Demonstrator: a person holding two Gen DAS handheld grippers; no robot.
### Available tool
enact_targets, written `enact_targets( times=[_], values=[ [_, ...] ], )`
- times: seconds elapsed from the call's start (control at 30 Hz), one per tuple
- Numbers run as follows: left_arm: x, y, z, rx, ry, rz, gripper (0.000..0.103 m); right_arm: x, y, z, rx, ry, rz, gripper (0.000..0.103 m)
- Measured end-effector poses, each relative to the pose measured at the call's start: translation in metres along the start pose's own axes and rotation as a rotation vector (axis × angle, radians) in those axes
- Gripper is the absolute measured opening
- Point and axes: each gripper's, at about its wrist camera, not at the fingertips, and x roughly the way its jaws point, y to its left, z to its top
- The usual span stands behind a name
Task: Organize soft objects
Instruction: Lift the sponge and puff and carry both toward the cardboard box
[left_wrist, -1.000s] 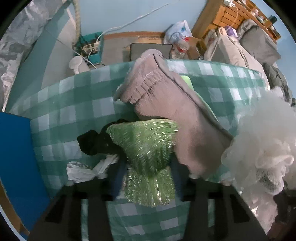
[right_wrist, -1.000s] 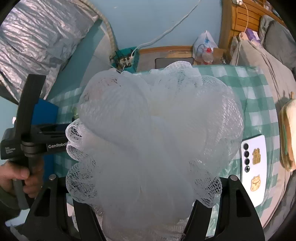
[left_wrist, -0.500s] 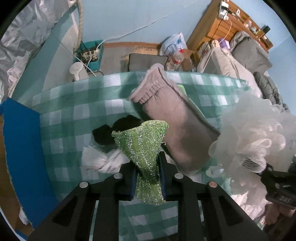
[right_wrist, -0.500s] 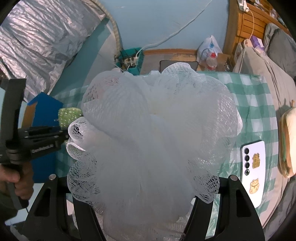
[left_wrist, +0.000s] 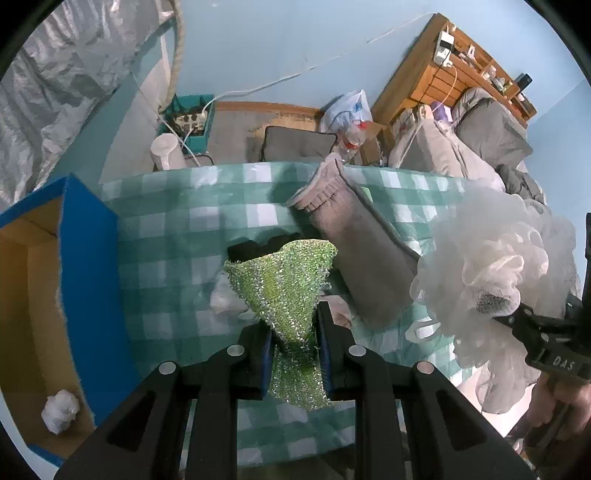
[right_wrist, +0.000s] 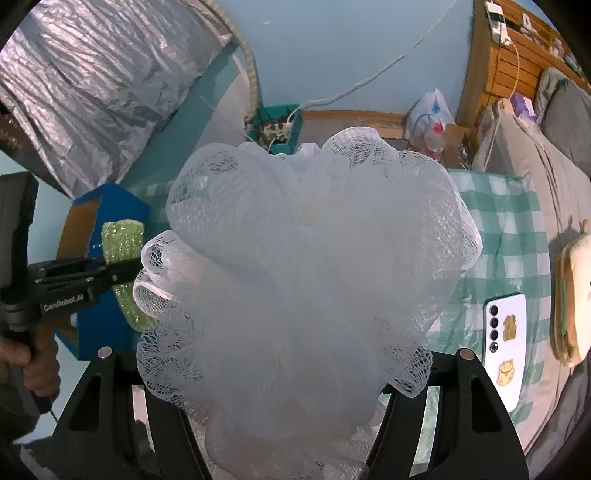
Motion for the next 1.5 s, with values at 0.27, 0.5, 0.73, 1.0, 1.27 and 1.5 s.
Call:
enact_targets(
  times=[0.27, 0.5, 0.73, 1.0, 1.27, 1.5],
  values=[
    [-0.026, 0.013, -0.012, -0.004, -0.033, 0.013, 0.021, -0.007, 0.026, 0.007, -0.037, -0.015, 0.024, 0.068],
    [-0.049, 0.028, -0.020, -0.023, -0.071, 0.018, 0.021, -0.009, 0.055, 0.016, -0.084, -0.026, 0.047, 0.068],
    [-0.066, 0.046, -0.026, -0.062, -0.095, 0.029, 0.021, -0.009, 0.084, 0.027, -0.141, -0.032, 0.079, 0.068],
    [-0.084, 0.072, -0.031, -0.108, -0.132, 0.046, 0.021, -0.006, 0.121, 0.039, -0.212, -0.038, 0.122, 0.068],
    [-0.101, 0.104, -0.038, -0.169, -0.160, 0.068, 0.021, 0.002, 0.167, 0.054, -0.276, -0.048, 0.180, 0.067],
    [-0.117, 0.133, -0.048, -0.230, -0.184, 0.099, 0.021, 0.012, 0.209, 0.061, -0.338, -0.047, 0.231, 0.067]
  ],
)
